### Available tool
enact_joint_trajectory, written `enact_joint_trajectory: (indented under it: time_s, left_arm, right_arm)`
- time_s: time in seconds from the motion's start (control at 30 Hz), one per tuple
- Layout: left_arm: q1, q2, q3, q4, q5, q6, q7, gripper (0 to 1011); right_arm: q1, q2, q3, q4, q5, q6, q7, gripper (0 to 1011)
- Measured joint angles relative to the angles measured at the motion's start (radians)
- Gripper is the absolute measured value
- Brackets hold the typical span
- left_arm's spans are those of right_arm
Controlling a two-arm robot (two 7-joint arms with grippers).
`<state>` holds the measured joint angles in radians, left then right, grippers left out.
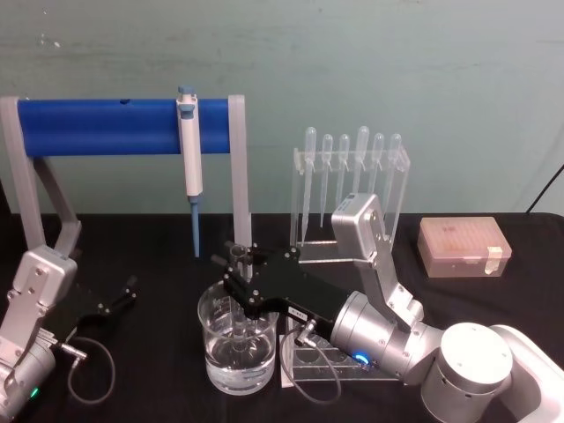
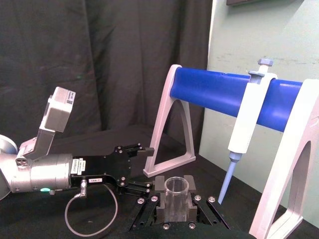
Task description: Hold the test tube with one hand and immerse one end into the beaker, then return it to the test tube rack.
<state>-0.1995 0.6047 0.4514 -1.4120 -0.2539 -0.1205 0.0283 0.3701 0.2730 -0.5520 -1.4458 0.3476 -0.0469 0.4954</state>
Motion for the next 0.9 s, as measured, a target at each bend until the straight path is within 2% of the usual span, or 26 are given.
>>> enact_joint_trajectory:
  time_s: [0.9]
  left_arm:
    - [0.000, 0.000, 0.000, 0.000, 0.000, 0.000, 0.000, 1000]
  right_arm:
    - [0.000, 0.000, 0.000, 0.000, 0.000, 0.000, 0.000, 224]
